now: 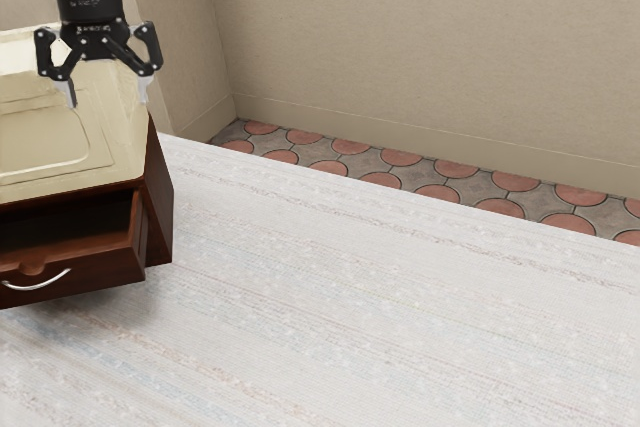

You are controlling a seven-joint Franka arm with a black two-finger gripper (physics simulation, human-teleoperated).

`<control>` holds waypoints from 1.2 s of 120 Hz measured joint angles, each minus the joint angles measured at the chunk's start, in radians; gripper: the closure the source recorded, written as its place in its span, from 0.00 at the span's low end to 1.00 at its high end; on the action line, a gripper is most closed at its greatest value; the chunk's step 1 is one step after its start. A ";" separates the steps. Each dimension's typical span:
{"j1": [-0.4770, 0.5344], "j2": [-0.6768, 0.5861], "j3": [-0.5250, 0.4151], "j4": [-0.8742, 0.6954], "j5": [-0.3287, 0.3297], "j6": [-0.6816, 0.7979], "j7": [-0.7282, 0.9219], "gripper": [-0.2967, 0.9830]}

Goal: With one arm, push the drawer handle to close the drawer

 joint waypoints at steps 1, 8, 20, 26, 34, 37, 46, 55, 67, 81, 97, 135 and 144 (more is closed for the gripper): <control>0.000 0.001 0.000 -0.001 -0.001 0.014 -0.011 0.23; 0.006 0.007 -0.009 -0.003 -0.007 0.099 -0.086 0.23; 0.004 -0.019 -0.055 0.004 -0.006 0.166 -0.200 0.23; -0.011 -0.036 -0.061 0.017 0.003 0.160 -0.250 0.23; -0.011 -0.043 -0.065 0.023 0.011 0.142 -0.312 0.32; -0.006 -0.061 -0.068 0.011 0.013 0.135 -0.333 0.38; -0.004 -0.227 -0.070 -0.254 0.013 0.176 -0.388 0.54; 0.003 -0.417 -0.069 -0.589 0.002 0.279 -0.428 0.65; 0.032 -0.545 -0.064 -0.850 -0.014 0.419 -0.465 0.74; 0.052 -0.619 -0.006 -1.015 -0.021 0.545 -0.477 0.79; 0.083 -0.657 0.030 -1.147 0.031 0.658 -0.437 0.82; 0.176 -0.646 0.099 -1.276 0.151 0.876 -0.242 0.84; 0.198 -0.627 0.100 -1.296 0.179 0.929 -0.198 0.84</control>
